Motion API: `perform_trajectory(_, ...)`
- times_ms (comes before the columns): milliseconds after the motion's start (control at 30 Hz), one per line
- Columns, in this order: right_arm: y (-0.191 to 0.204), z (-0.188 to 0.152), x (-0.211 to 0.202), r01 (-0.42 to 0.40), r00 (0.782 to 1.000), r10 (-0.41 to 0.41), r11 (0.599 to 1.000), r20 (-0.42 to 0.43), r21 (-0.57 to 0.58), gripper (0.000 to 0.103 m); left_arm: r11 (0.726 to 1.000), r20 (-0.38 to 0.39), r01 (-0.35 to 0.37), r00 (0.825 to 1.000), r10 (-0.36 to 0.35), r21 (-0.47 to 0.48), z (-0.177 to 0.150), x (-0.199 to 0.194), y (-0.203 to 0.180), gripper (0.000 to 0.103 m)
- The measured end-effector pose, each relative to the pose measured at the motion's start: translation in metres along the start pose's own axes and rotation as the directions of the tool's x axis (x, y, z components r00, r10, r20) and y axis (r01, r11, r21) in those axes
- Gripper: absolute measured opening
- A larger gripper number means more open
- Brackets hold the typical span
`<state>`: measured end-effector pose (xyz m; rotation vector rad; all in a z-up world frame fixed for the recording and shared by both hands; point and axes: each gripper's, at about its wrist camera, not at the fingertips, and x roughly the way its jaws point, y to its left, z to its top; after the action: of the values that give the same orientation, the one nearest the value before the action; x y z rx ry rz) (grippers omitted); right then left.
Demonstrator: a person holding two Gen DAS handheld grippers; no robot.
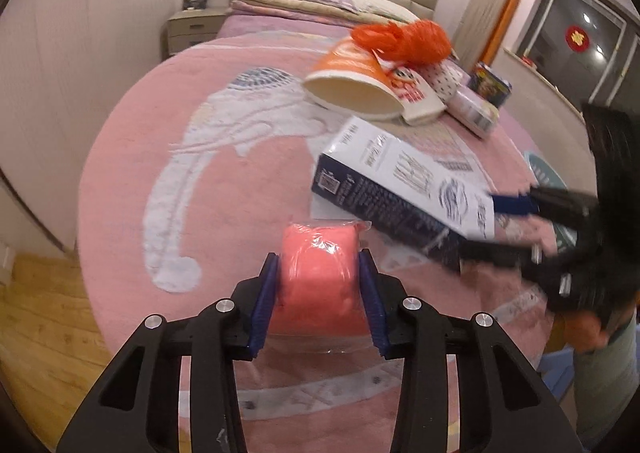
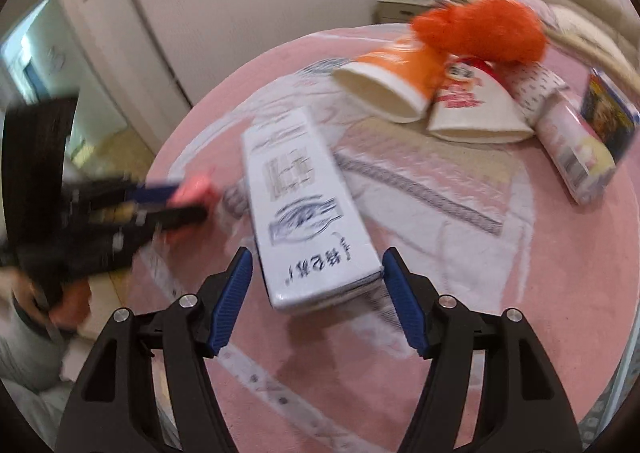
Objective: Collect trash
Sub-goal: 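Grasp the pink packet with the left gripper while the right gripper grasps the white milk carton, then carry milk carton and pink packet over the blue basket and open both grippers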
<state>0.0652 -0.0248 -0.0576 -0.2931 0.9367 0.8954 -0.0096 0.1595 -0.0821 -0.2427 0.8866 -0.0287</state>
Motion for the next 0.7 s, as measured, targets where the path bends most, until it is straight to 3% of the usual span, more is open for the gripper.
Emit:
perform_trajectory(100,0.013,-0.002,0.005,0.037,0.999,-0.037,0.998,0.005,-0.042,0.071,1.0,0.014,-0.008,1.0,0.009,-0.003,0.004,-0.003,0.004,0.038)
perform_trajectory(367,0.019,0.013,0.027,0.105,0.994,-0.105,0.994,0.022,-0.018,0.071,1.0,0.04,-0.004,0.999,0.003,0.002,0.012,-0.011,0.002,0.038)
perform_trajectory(500,0.021,0.018,0.028,0.082,0.996,-0.082,0.996,0.035,0.018,0.053,1.0,0.049,-0.005,0.999,0.004,0.017,0.018,-0.012,-0.001,0.038)
perform_trajectory(700,0.0,0.016,0.004,0.115,0.988,-0.124,0.989,0.096,0.093,0.052,0.998,0.072,0.011,0.997,-0.016,0.061,0.033,-0.013,-0.02,0.038)
